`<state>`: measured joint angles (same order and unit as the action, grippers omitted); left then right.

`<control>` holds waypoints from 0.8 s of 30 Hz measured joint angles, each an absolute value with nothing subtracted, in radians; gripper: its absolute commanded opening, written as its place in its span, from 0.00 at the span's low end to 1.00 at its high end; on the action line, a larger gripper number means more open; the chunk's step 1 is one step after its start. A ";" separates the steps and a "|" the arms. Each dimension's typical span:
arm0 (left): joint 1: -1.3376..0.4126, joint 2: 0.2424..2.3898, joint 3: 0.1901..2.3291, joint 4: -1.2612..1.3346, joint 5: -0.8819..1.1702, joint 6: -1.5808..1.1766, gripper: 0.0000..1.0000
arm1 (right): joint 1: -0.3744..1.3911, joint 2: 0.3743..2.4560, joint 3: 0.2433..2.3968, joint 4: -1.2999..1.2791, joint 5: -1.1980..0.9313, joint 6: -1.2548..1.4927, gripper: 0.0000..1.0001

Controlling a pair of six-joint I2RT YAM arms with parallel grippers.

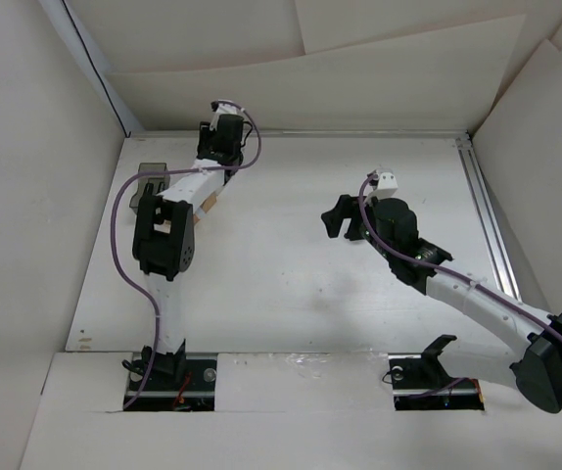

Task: Sort the stationery into containers
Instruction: Place the stationery in the storage box.

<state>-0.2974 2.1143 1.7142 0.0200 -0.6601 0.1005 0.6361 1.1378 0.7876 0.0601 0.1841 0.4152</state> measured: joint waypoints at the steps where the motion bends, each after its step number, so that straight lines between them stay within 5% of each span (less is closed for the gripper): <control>1: -0.300 2.117 1.714 0.021 -0.661 0.101 0.18 | 0.636 1.138 0.788 0.060 0.184 0.415 0.85; 11: -0.308 2.162 1.714 0.035 -0.661 0.108 0.29 | 0.636 1.138 0.788 0.060 0.184 0.415 0.85; 22: -0.320 2.158 1.711 0.064 -0.661 0.117 0.64 | 0.636 1.138 0.788 0.060 0.184 0.415 0.85; 24: -0.327 2.146 1.711 0.064 -0.658 0.119 0.78 | 0.636 1.138 0.788 0.060 0.184 0.415 0.85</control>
